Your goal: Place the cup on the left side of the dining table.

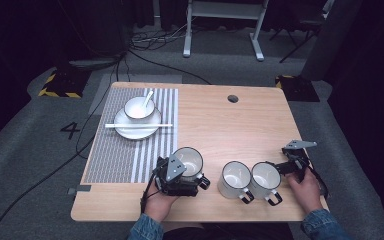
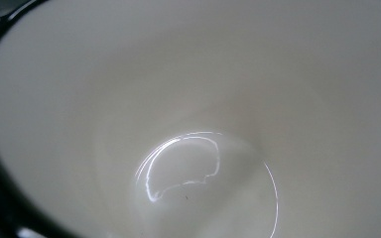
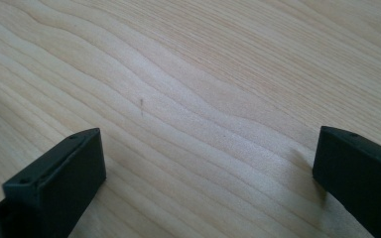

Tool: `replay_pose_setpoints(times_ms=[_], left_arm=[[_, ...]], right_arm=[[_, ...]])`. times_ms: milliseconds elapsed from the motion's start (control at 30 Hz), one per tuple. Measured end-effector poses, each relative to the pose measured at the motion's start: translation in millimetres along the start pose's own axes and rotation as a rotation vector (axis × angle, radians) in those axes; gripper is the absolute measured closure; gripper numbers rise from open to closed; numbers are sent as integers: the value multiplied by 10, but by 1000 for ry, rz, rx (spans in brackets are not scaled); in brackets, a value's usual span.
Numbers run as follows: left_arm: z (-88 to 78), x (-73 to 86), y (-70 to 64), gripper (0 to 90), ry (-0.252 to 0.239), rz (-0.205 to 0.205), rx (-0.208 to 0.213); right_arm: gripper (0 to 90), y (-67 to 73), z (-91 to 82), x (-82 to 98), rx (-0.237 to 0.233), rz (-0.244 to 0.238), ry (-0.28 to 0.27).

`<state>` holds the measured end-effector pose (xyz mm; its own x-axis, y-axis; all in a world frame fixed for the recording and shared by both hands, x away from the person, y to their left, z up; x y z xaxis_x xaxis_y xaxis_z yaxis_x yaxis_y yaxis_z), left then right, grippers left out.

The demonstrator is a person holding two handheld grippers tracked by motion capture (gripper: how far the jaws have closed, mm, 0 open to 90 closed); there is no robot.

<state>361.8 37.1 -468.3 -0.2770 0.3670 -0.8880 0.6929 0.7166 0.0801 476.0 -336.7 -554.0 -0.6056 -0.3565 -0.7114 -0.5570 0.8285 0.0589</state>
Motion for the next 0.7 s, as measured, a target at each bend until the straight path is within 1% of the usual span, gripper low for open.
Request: replay_pose_setpoints(times_ms=[200, 233, 267, 300, 333, 433, 533, 633, 700], left_arm=[[-95, -31, 152, 31, -12, -12, -37], [-110, -33, 173, 31, -12, -20, -43], [-130, -38, 212, 31, -12, -12, -51], [-140, -38, 225, 31, -11, -21, -52], [-151, -42, 252, 31, -15, -24, -62], [-192, -45, 334, 31, -10, -22, -85], [-229, -49, 413, 31, -16, -36, -108], [-273, -49, 500, 31, -13, -35, -127], [-292, -49, 554, 31, -12, -42, -137]], right_arm=[[2, -2, 0, 1, 0, -2, 1], [2, 0, -1, 1, -1, -1, 1], [2, -1, -1, 0, -2, -2, 0], [2, 0, 0, 0, 0, 0, 0], [2, 0, -2, 1, -2, -1, 1], [2, -2, -1, 1, 1, -2, 1], [2, -2, 0, 0, 0, -2, 0], [2, -1, 0, 0, 0, -1, 0], [2, 0, -1, 1, -1, -1, 1]])
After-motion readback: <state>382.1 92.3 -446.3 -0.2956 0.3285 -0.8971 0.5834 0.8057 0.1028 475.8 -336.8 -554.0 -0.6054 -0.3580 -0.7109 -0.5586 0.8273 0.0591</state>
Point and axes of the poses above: each handheld gripper's, and its own axes: z roughly forward along the jaws, x roughly out of its underside, y roughly to its left, the point moved 7 cm from there along z, roughly forward along the jaws, and after that the axes turned 6 degrees about z, right-handed, at the moved point
